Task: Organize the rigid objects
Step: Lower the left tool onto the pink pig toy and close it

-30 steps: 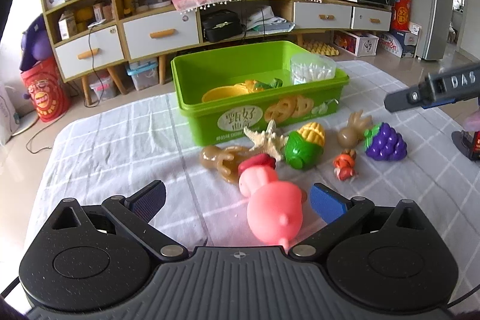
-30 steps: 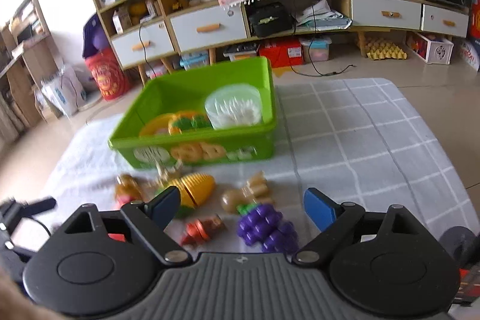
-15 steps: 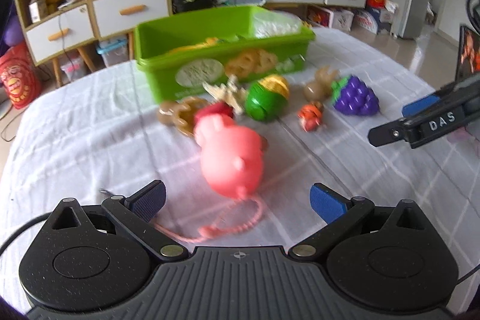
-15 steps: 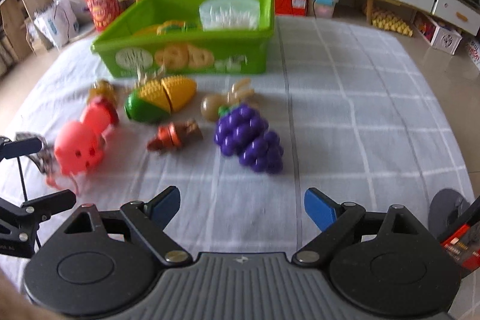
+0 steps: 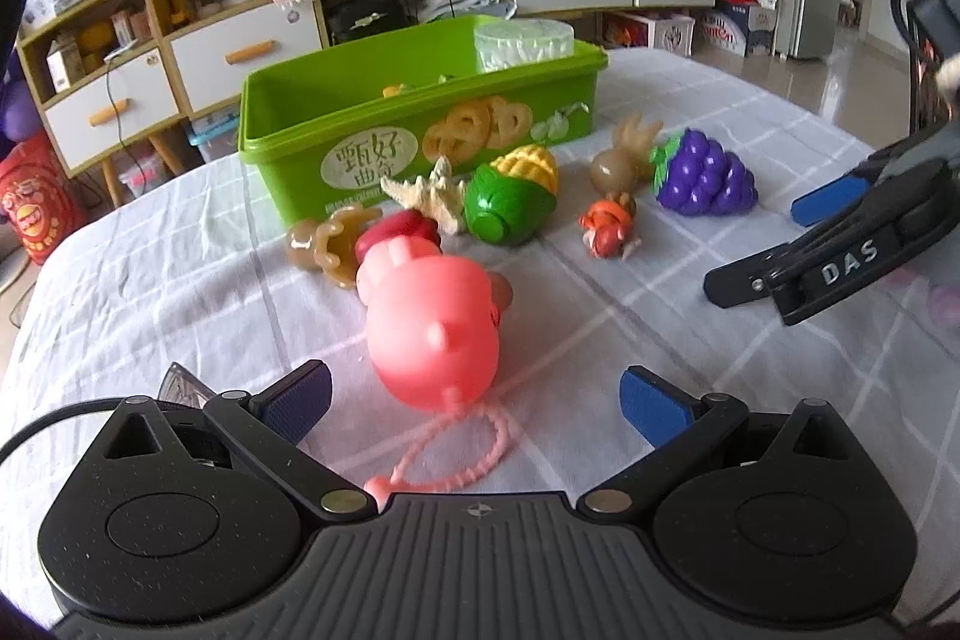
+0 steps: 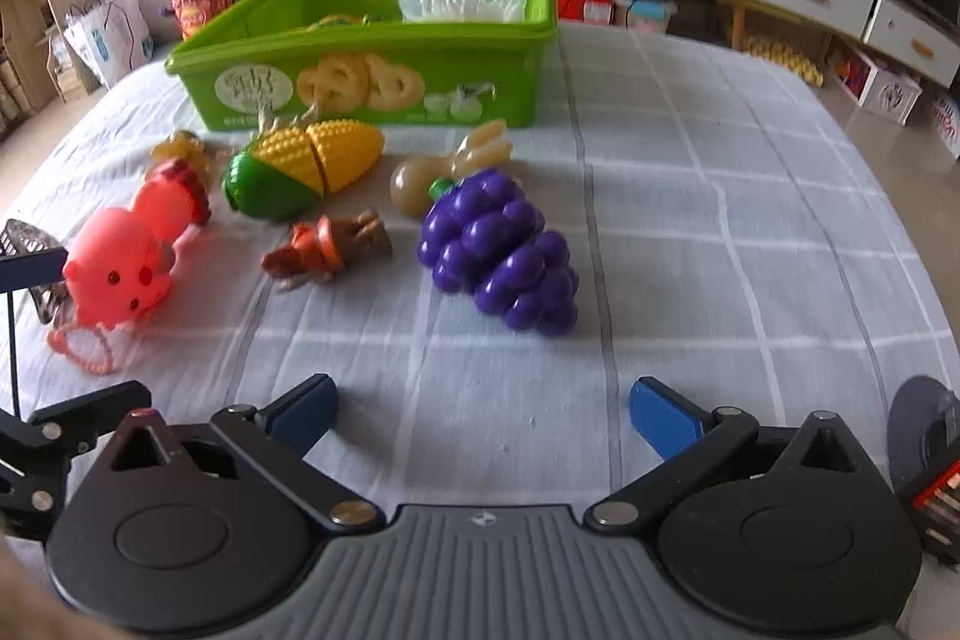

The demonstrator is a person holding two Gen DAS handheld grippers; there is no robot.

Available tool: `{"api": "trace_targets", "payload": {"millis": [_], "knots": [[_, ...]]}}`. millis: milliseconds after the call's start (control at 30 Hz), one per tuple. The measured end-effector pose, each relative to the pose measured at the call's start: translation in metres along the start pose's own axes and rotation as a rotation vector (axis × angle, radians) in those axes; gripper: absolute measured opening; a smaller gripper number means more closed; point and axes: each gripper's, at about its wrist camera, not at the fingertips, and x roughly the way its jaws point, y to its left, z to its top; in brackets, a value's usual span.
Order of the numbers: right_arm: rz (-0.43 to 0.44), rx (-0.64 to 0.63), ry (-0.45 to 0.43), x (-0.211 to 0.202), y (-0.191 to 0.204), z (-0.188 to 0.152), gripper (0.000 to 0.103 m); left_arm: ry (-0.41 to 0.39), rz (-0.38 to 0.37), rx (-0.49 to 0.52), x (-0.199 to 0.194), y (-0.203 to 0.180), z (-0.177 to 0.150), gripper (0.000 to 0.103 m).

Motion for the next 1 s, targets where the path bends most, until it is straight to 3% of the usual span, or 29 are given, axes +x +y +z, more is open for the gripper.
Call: {"api": "trace_targets", "payload": {"millis": [333, 633, 1000], "knots": [[0.003, -0.015, -0.1, 0.014, -0.002, 0.008, 0.093, -0.026, -0.02, -0.049, 0.007, 0.001, 0.008, 0.098], [-0.006, 0.011, -0.072, 0.023, -0.003, 0.023, 0.093, -0.017, -0.026, -0.127, 0.015, 0.008, 0.016, 0.085], [-0.013, 0.075, -0.096, 0.023, -0.012, 0.034, 0.068, -0.01, -0.027, -0.221, 0.019, 0.019, 0.022, 0.069]]}}
